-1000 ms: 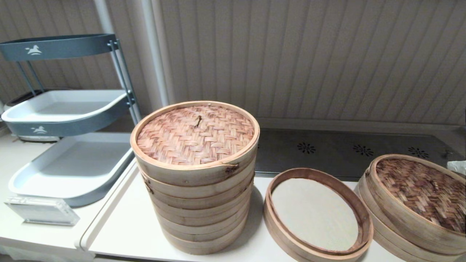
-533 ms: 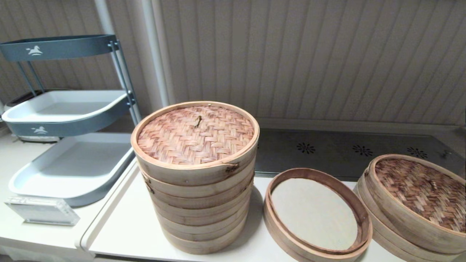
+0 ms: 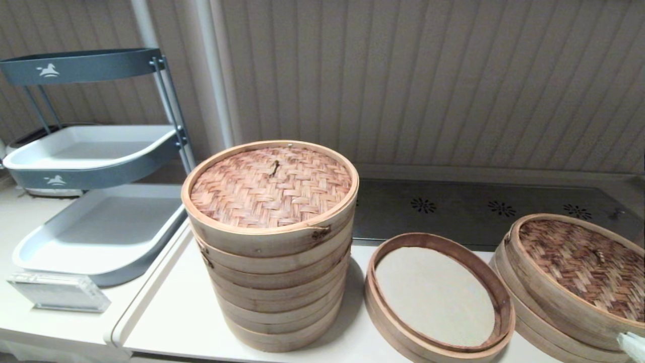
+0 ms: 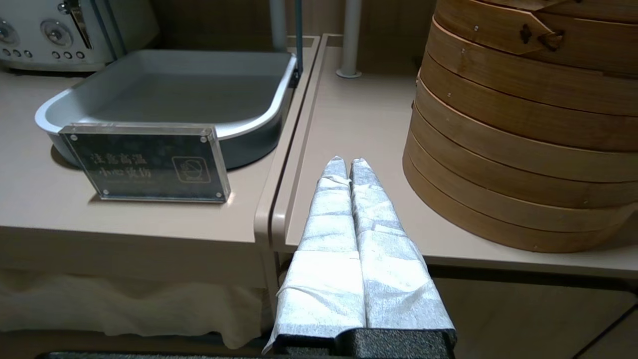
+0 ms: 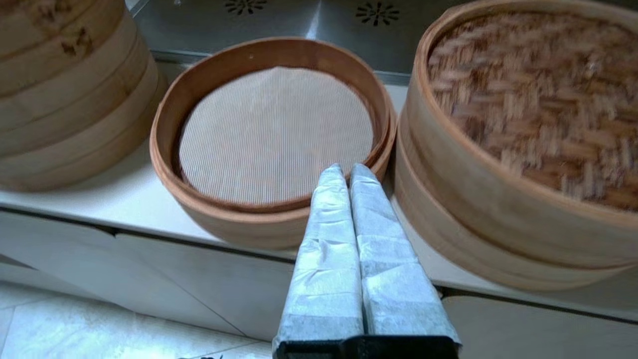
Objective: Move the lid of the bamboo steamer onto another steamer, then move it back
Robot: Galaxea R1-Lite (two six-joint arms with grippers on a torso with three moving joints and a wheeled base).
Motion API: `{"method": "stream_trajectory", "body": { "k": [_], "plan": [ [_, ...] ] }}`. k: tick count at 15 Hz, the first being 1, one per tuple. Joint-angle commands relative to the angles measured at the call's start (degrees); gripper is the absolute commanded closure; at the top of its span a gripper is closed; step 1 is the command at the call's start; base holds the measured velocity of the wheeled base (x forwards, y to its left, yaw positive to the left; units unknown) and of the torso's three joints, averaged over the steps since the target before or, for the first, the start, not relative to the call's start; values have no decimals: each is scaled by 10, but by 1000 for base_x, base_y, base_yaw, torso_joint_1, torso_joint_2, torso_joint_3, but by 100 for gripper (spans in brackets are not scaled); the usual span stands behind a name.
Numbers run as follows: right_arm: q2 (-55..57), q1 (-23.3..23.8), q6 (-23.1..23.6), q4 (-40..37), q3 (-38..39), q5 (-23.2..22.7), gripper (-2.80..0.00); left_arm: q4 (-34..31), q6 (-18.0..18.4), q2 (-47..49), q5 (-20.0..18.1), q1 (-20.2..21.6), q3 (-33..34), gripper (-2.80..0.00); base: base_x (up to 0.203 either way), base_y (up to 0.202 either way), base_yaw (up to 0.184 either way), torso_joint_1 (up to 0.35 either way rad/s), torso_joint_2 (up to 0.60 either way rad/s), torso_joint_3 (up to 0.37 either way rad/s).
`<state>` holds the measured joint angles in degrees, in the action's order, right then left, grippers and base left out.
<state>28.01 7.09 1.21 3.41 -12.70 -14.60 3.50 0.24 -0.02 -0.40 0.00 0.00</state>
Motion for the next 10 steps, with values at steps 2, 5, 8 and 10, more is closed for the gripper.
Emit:
{"method": "stream_trajectory", "body": {
  "k": [2,5,8,10],
  "plan": [
    [-59,-3,1,33,68,1,0,0,0,-1,0,0,14,0,0,0,0,0,0,0],
    [-106,6,26,59,124,2,0,0,0,-1,1,0,14,0,0,0,0,0,0,0],
    [-125,8,68,57,133,12,0,0,0,-1,0,0,14,0,0,0,0,0,0,0],
    [-121,-5,76,52,131,14,0,0,0,-1,0,1,14,0,0,0,0,0,0,0]
  ]
}}
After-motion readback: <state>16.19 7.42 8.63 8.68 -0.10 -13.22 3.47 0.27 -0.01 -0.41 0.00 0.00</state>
